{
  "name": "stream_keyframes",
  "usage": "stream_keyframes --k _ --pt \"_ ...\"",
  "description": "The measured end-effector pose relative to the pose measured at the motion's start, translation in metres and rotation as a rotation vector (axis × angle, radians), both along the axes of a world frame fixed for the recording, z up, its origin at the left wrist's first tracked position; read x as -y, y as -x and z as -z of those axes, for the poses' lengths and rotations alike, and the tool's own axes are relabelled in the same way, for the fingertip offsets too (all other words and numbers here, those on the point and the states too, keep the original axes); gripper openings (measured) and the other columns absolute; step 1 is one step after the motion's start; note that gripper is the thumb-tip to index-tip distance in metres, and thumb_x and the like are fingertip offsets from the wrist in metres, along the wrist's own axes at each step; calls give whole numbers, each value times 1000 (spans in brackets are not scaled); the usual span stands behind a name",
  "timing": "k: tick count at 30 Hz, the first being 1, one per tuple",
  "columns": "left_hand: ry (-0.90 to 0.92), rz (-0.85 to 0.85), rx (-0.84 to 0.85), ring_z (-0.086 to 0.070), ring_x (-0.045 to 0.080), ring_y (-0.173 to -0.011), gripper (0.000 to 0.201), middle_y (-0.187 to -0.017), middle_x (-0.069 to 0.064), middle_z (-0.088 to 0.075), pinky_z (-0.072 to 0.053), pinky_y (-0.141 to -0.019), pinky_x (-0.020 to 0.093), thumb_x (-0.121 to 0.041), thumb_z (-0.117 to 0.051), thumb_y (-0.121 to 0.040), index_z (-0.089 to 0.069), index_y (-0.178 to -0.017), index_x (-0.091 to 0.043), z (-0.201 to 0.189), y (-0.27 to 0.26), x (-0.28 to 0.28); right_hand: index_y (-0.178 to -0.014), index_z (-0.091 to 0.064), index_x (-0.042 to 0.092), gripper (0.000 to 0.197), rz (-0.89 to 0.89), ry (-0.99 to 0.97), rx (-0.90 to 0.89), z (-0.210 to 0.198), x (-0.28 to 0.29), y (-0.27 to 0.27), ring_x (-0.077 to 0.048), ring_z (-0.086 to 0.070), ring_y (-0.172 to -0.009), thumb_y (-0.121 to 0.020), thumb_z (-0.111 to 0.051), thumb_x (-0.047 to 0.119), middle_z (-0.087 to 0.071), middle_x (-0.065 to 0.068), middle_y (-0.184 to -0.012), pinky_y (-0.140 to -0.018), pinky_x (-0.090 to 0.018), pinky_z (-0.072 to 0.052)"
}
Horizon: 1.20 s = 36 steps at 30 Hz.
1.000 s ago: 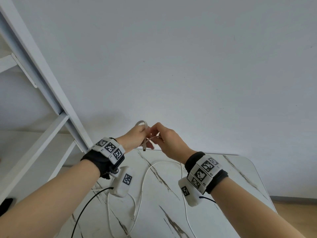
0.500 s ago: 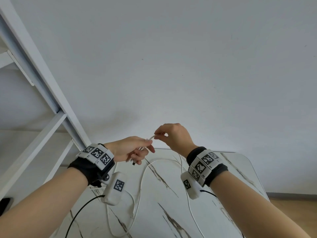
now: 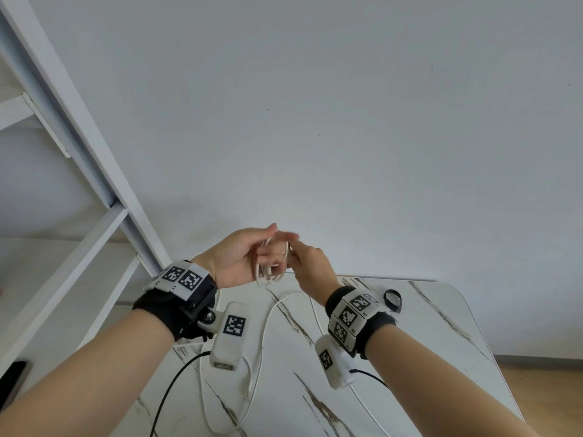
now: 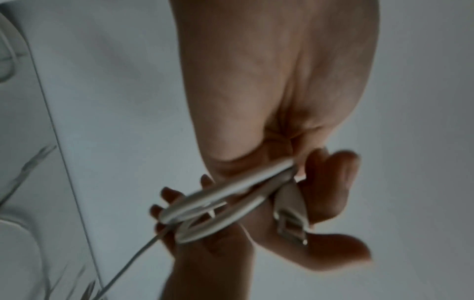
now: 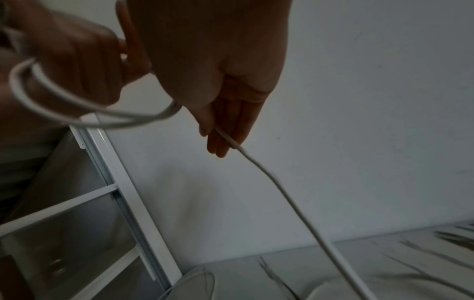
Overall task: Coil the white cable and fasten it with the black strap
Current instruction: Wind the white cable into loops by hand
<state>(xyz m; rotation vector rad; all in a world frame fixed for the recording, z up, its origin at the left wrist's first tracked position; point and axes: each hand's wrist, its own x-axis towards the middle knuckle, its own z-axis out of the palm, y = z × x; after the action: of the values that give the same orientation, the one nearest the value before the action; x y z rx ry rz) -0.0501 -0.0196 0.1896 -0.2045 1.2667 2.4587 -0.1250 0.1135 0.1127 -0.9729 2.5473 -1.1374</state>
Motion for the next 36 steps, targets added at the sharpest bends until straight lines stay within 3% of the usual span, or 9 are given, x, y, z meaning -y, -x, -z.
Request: stream_keyframes --k 2,6,12,18,21,25,28,32,36 --pt "-91 -60 -48 -43 8 -44 38 -53 -3 -37 -56 -68 30 -24 -36 -95 -65 -99 0 -5 5 0 -107 -54 8 20 -4 -40 41 7 0 -5 -31 -66 -84 -94 -39 10 -72 -11 -92 -75 -43 -53" --pt "-195 -215 -96 -49 11 -51 36 -57 -2 -45 -57 -78 33 -24 -34 -99 -59 -105 1 -14 18 3 -130 -44 9 34 -29 -57 185 18 -4 -18 -25 -66 -89 -96 -38 9 -69 -7 -104 -82 -41 -54" --pt "-208 -453 -98 -60 13 -60 36 -61 0 -55 -56 -81 31 -25 -33 -101 -60 -100 -2 -17 31 14 -139 -15 20 62 -34 -154 185 34 -16 -31 -24 -64 -83 -88 -41 -4 -57 3 -98 -69 -35 -54" --pt "-147 -589 -83 -64 14 -62 37 -62 1 -59 -50 -85 31 -26 -32 -102 -61 -94 -4 -18 39 29 -112 -31 16 31 -30 -202 88 48 -31 -34 -27 -64 -73 -88 -37 -2 -63 -1 -97 -68 -49 -55" --pt "-181 -635 -57 -61 15 -65 37 -64 2 -55 -49 -86 31 -26 -33 -102 -60 -89 -5 -15 39 31 -119 -40 21 38 -69 -302 25 43 -35 -29 -24 -59 -70 -89 -35 -2 -66 0 -98 -63 -40 -52" --pt "-253 -686 -32 -63 16 -55 36 -61 2 -54 -49 -83 32 -25 -33 -102 -57 -82 -6 -11 42 30 -135 -37 30 62 -115 -434 -87 30 -38 -23 -22 -56 -81 -85 -32 -5 -64 2 -102 -64 -30 -39" --pt "-152 -667 -25 -61 16 -58 35 -63 3 -54 -51 -80 32 -25 -33 -102 -55 -83 -6 -6 45 26 -138 -36 32 68 -205 -468 -158 18 -37 -22 -14 -47 -77 -84 -32 -8 -61 2 -107 -59 -26 -34" --pt "0 -631 -20 -59 18 -59 31 -63 8 -54 -53 -72 33 -22 -35 -101 -53 -85 -3 8 47 21 -137 -38 35 65 -303 -463 -270 6 -34 -18 -20 -57 -88 -87 -32 -7 -61 4 -110 -46 -20 -18" --pt "210 -547 -21 -64 15 -51 29 -55 5 -59 -47 -90 41 -21 -33 -102 -51 -86 -4 23 46 16 -133 -42 35 60 -342 -408 -352 0 -29 -14 -18 -57 -95 -89 -35 -5 -63 7 -108 -46 -23 -20"
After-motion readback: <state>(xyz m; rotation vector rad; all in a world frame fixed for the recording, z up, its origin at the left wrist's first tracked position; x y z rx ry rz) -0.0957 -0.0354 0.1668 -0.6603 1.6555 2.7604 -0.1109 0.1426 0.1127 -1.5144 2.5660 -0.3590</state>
